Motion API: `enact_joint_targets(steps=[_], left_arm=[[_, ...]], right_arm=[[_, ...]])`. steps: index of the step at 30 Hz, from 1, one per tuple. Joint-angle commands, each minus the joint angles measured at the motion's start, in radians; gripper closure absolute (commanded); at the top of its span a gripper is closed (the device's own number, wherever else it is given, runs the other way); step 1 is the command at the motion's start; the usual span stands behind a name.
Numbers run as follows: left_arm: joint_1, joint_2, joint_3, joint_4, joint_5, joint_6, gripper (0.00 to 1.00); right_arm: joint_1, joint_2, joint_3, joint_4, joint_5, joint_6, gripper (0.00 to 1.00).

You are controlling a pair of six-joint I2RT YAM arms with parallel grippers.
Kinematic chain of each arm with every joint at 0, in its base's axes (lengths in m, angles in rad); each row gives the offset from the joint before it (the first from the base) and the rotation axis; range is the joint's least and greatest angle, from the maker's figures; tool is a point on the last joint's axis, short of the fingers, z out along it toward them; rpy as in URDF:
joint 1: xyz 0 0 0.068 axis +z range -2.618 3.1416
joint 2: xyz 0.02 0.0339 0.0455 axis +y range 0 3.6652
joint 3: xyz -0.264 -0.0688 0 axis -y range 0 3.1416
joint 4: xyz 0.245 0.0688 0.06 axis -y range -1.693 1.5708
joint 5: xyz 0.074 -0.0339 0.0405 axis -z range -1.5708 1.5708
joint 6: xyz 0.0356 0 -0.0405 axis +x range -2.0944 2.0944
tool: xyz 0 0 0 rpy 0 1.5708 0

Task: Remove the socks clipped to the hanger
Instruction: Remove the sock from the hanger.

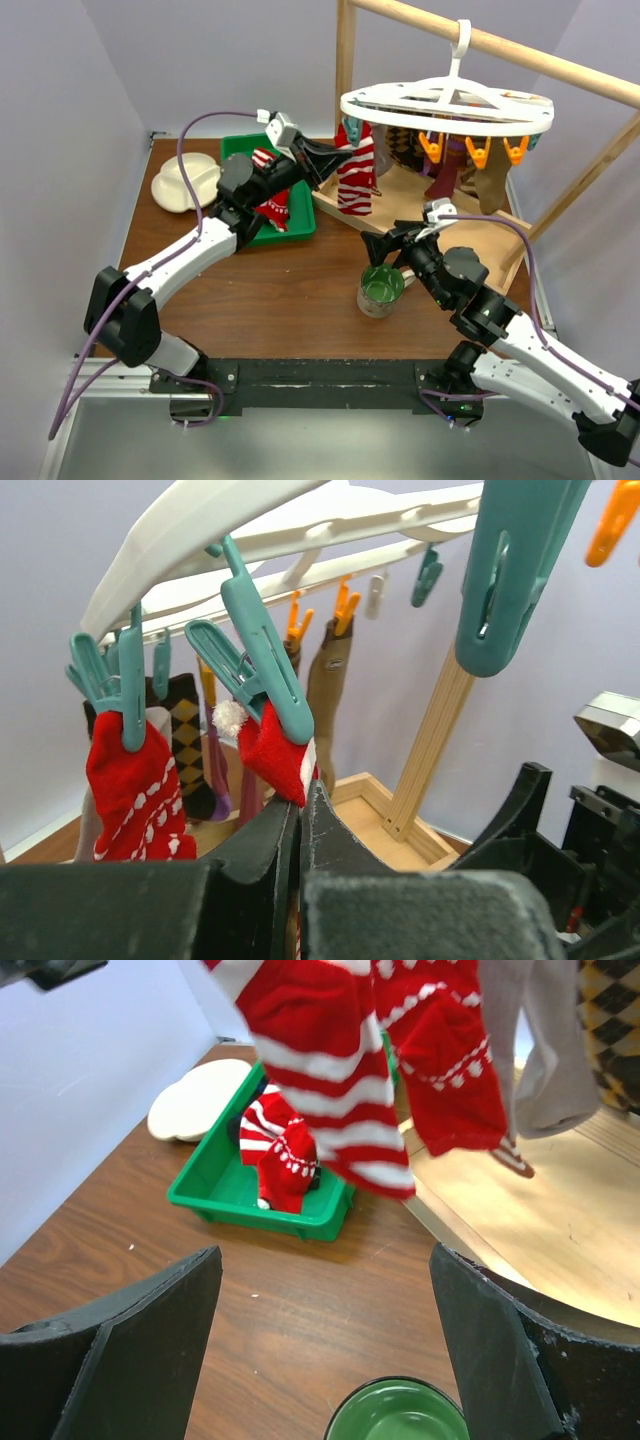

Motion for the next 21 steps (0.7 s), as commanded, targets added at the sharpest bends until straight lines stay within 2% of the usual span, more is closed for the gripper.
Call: enact_joint_targets(steps=[1,11,21], left_arm=[[-0.043,-0.073,-0.036,0.0,-0.059,0.042,1.0],[-0.183,-0.097,0.005,-0.197,-0.194,0.129,1.0],[-0.266,-0.081,0.065,-0.293,-0.291,0.113,1.0]], right_arm=[[-0.002,-0.025,0.002,0.066,0.026,-0.003,0.1],[-0.002,-0.034,-0.035,0.156,0.032,0.006,0.09],[-0.002,0.052,-0.022,0.268,0.064,-0.037,0.08]])
